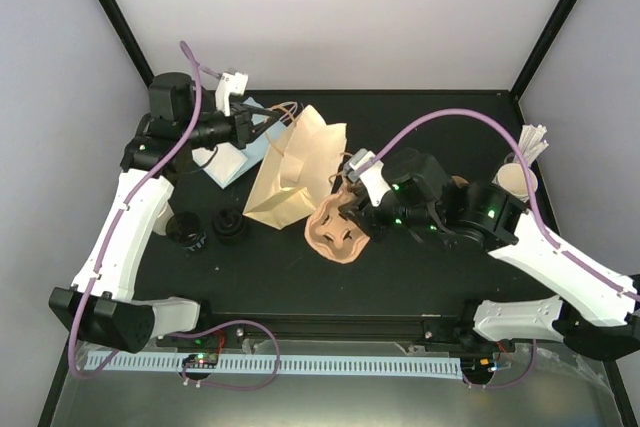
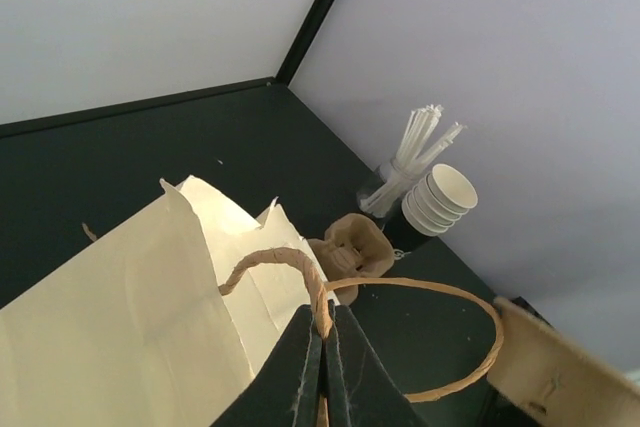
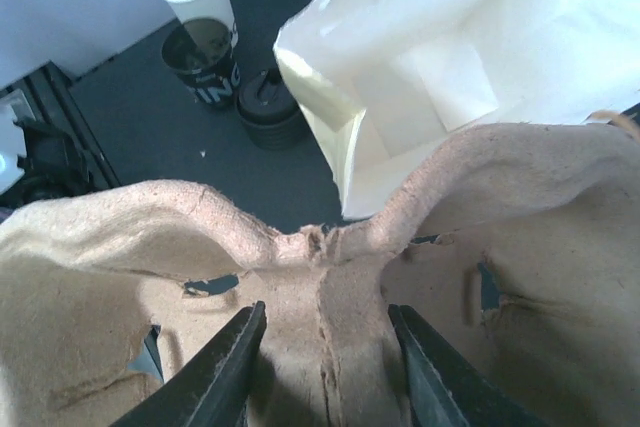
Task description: Pack the takeout coffee
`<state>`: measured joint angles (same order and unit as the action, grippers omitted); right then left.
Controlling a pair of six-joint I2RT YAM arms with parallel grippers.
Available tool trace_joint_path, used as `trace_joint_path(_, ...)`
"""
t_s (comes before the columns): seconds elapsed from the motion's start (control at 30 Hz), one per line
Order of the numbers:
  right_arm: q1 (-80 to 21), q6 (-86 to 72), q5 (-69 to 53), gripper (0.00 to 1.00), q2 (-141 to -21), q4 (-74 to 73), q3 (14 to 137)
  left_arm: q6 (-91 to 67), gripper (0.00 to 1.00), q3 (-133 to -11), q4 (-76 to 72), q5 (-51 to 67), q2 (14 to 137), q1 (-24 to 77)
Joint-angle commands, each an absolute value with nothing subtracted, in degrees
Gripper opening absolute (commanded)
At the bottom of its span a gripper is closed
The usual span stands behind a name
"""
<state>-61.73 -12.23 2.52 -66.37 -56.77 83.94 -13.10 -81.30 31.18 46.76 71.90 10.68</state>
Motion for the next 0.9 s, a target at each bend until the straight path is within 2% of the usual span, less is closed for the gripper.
trace_joint_path(0.0, -59.4, -11.1, 0.7, 0.35, -66.5, -57.7, 88.4, -11.5, 0.02, -82.6, 31.9, 48.3, 72.0, 12.0)
trace_joint_path(0.37, -53.5, -5.8, 0.7, 0.33, -71.9, -53.2, 97.8, -8.5, 0.02, -83.3, 35.2, 50.6, 71.9, 15.5)
trace_joint_path(0.7, -50.8, -7.9, -12.5, 0.31, -73.8, -43.2, 92.4, -8.1, 0.01, -83.9, 36.6, 51.9, 71.5, 16.2)
trace_joint_path(0.87, -49.9, -9.5, -12.9, 0.3, -74.4, -41.2, 87.7, -8.6, 0.02, -83.7, 36.1, 53.3, 71.5, 16.3)
